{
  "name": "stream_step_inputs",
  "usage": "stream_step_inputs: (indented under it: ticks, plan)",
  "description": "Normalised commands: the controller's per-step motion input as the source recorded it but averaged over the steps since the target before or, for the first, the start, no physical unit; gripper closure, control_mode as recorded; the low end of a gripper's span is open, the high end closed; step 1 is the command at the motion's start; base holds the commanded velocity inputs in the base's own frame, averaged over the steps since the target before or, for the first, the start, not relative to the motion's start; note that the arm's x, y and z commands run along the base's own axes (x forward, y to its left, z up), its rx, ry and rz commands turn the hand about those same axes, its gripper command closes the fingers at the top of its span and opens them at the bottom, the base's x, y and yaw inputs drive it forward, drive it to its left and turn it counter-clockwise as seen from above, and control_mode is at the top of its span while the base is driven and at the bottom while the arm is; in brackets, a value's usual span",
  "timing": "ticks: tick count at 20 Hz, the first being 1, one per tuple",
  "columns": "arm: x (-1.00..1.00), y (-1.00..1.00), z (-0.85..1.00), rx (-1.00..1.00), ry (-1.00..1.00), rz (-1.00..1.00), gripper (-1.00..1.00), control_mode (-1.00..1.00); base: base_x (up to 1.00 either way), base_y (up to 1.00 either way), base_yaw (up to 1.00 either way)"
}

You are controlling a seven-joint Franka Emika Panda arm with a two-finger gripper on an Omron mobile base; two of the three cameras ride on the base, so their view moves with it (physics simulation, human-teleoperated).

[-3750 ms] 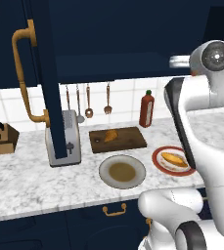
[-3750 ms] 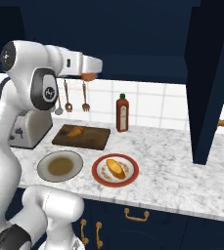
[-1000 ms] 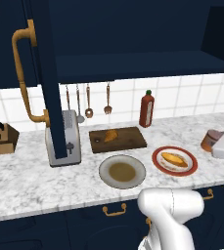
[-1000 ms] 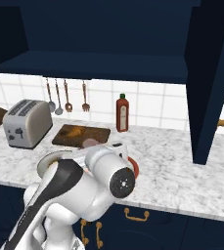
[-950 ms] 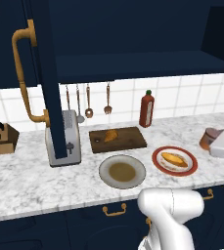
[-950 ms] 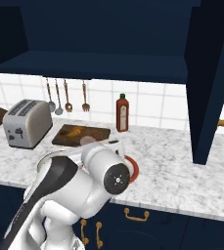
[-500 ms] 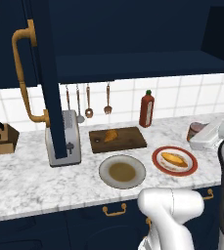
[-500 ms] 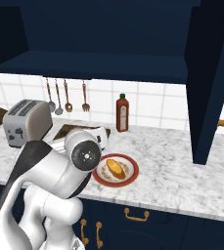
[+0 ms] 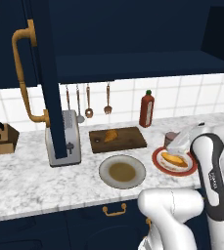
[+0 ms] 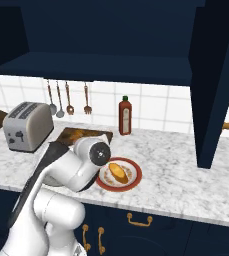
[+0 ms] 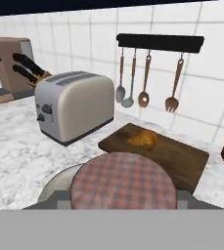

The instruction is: From the different types of pastries on the counter, select a croissant and place it on the cutting board. Then retrieve a jar of jam from the cabinet and place it alongside the croissant on the cutting board.

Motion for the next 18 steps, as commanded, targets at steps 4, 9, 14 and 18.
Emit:
stream_step_inputs:
  ticks: [4, 9, 14, 18]
  plan:
    - [0.59, -0.01, -0.42, 0.17, -0.25, 0.0, 1.0, -1.0, 0.0, 0.0, 0.0]
    - [0.48, 0.08, -0.26, 0.03, -0.08, 0.01, 1.0, -1.0, 0.0, 0.0, 0.0]
    - [0.74, 0.09, 0.0, 0.0, 0.02, -0.05, 1.0, -1.0, 0.0, 0.0, 0.0]
    - [1.0, 0.4, -0.08, -0.06, 0.0, -0.14, 1.0, -1.0, 0.0, 0.0, 0.0]
